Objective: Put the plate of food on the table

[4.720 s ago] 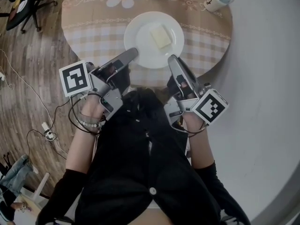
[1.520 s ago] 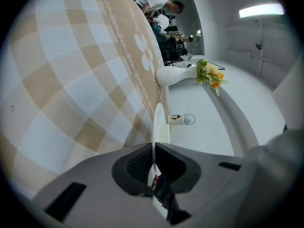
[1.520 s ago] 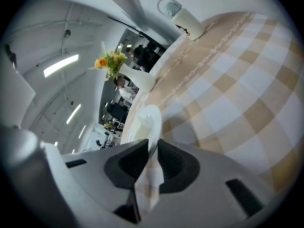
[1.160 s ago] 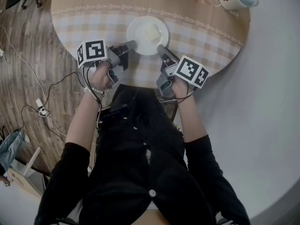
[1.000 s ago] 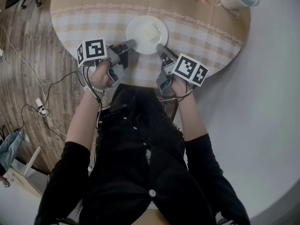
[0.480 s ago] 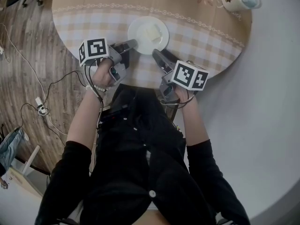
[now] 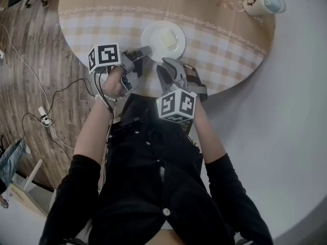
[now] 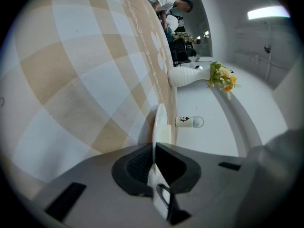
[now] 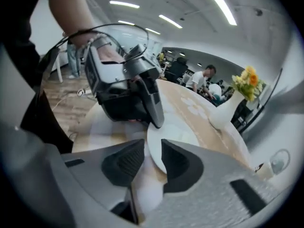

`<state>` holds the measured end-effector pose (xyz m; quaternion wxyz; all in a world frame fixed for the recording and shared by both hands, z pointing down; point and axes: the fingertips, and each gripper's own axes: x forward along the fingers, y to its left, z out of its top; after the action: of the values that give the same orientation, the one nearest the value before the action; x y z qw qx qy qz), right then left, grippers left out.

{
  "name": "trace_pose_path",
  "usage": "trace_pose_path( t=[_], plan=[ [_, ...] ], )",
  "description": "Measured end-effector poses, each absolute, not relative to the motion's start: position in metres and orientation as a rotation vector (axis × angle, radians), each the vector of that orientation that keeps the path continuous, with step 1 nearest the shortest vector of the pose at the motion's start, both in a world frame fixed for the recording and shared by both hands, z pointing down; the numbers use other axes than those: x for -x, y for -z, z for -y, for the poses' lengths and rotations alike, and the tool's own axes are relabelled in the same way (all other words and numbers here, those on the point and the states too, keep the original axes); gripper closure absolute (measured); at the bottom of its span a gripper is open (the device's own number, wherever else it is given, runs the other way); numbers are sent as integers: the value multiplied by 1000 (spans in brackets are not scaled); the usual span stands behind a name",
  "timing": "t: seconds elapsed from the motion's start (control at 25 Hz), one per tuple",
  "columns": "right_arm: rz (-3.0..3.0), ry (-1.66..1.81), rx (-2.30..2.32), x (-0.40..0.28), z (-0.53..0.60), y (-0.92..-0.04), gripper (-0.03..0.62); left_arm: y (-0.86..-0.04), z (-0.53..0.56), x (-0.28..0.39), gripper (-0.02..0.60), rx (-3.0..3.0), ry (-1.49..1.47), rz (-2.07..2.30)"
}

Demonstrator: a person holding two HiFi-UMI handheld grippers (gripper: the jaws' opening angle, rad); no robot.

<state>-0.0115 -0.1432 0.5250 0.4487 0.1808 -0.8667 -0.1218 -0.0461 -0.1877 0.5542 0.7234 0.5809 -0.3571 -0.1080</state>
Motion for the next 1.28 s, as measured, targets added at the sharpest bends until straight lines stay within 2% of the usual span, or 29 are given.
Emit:
trace_pose_path(
  t=[0.16,0.28,0.76,0.92,1.08,1.2,1.28],
  plan=[
    [2033,488,-346,15,139,-544,491,-556,188,47,571,-1278,240,783],
    [1952,583,-325,13,142,-549,560,-557,188,47,571,-1284,236,779],
    [1908,606,-325,17,143,-552,566,-552,183,48,569,-1332,190,757],
    [1893,612,-317,18,143,-557,565,-546,172,57,502,-1343,199,746],
    [1900,584,-313,19,145,-561,565,-539,161,68,506,-1374,188,769],
    [1925,530,-332,21,145,-561,563,-524,157,76,555,-1414,218,770],
    [1954,478,-353,23,145,-560,562,-512,154,81,562,-1424,243,773]
  ],
)
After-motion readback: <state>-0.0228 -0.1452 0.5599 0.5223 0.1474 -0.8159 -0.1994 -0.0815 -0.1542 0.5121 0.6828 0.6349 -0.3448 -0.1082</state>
